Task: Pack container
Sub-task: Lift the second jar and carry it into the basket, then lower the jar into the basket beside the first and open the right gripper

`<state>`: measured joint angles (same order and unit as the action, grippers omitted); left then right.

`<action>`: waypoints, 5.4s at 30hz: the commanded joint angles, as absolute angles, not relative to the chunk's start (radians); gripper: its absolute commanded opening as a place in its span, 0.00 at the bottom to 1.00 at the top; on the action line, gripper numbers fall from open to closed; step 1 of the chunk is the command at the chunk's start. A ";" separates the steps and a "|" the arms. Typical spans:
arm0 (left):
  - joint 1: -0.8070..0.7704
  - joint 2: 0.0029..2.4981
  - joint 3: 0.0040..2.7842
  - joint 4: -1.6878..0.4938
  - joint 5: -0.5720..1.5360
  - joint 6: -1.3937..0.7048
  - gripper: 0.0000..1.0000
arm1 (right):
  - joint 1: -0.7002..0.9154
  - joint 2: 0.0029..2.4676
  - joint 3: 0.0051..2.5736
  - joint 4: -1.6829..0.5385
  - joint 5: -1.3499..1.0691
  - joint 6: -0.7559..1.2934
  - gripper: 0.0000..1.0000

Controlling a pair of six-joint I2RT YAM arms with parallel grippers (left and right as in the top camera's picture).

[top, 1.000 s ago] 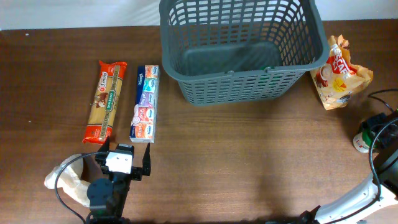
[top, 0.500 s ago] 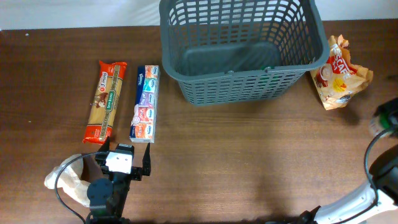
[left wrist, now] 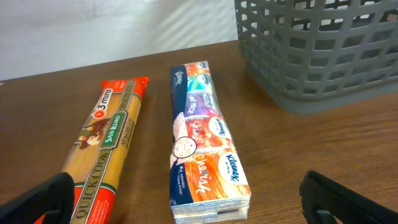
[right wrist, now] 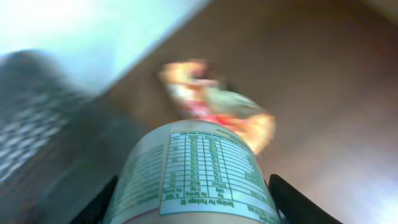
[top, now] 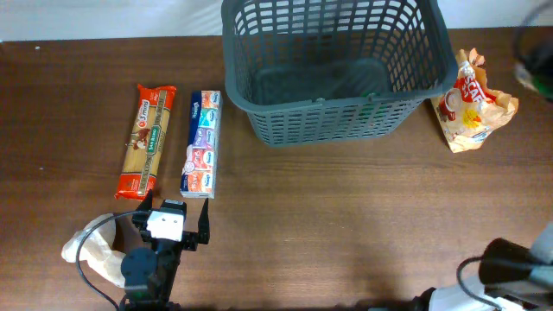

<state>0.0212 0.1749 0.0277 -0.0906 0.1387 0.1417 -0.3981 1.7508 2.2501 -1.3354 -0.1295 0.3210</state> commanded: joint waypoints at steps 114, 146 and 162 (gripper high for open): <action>0.027 0.210 0.019 -0.091 0.134 0.144 0.99 | 0.243 2.352 2.300 -1.402 -0.120 0.216 0.49; 0.027 0.210 0.019 -0.091 0.135 0.144 0.99 | 0.242 2.351 2.344 -1.393 -0.125 0.213 0.90; 0.027 0.210 0.019 -0.091 0.134 0.144 0.99 | 0.065 2.272 3.136 -1.699 0.113 0.192 0.99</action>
<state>0.0212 0.2077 0.0277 -0.0902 0.1387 0.1417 0.1490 2.3219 3.0959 -1.6894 0.0109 0.2008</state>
